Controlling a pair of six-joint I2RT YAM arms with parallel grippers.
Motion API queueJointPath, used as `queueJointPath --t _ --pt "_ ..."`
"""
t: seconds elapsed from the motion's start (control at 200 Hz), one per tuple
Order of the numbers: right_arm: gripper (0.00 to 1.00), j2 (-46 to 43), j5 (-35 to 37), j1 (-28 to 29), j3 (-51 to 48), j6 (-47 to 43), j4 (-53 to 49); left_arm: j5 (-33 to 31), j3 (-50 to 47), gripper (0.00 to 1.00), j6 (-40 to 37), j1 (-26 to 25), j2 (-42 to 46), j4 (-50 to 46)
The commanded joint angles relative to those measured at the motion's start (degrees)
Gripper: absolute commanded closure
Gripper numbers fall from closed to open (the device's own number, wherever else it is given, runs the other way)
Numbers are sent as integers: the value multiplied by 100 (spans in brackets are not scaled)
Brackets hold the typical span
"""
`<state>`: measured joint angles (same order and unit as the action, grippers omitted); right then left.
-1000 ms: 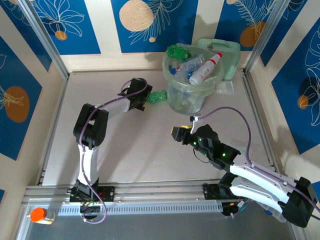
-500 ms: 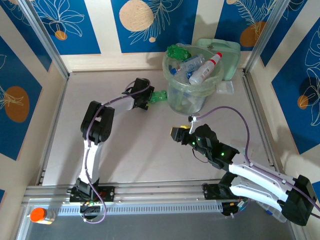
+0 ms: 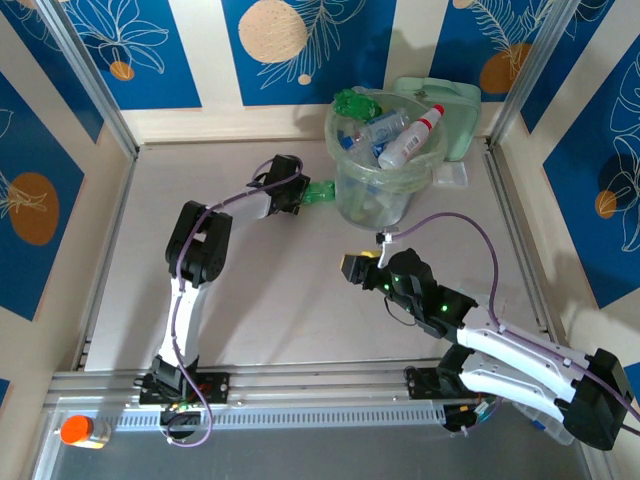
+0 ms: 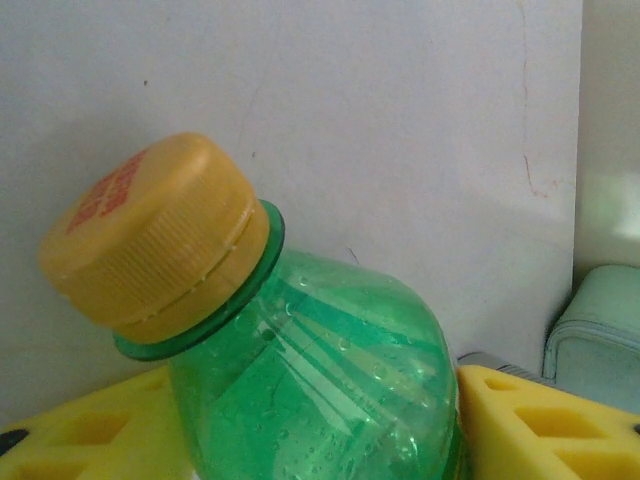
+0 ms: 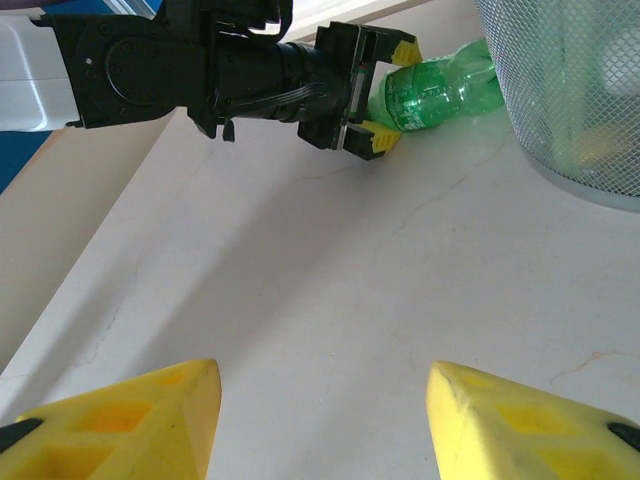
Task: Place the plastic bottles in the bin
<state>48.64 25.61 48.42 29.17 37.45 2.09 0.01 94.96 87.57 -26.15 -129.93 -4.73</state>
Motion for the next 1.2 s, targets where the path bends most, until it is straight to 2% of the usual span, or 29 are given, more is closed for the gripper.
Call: queueJointPath --t 0.0,0.37,0.69,0.825,0.955,1.06,1.125,1.195 --pt "43 -40 207 45 202 -133 37 -1 -271 46 -223 -14 198 -211" --pt "43 -265 231 50 170 -177 -32 111 -2008 50 -974 5 1747 80" --pt "42 -443 127 62 164 -251 -103 -4 -3730 53 -2139 -147 3610 -115" --pt "42 -426 -407 62 149 -579 73 -176 -4151 55 -3161 -376 4493 -295" --pt "38 -282 -820 70 165 -891 260 -106 -4808 55 -4110 -629 5476 192" --pt "32 -107 -1276 71 168 -1257 484 150 -5415 55 -4862 -851 6154 956" --pt "28 -1 -1352 -13 258 -1294 404 552 -5600 55 -5289 -874 6355 1202" --pt "25 94 -1934 -195 340 -1325 392 985 -5806 55 -5434 -919 6456 1592"
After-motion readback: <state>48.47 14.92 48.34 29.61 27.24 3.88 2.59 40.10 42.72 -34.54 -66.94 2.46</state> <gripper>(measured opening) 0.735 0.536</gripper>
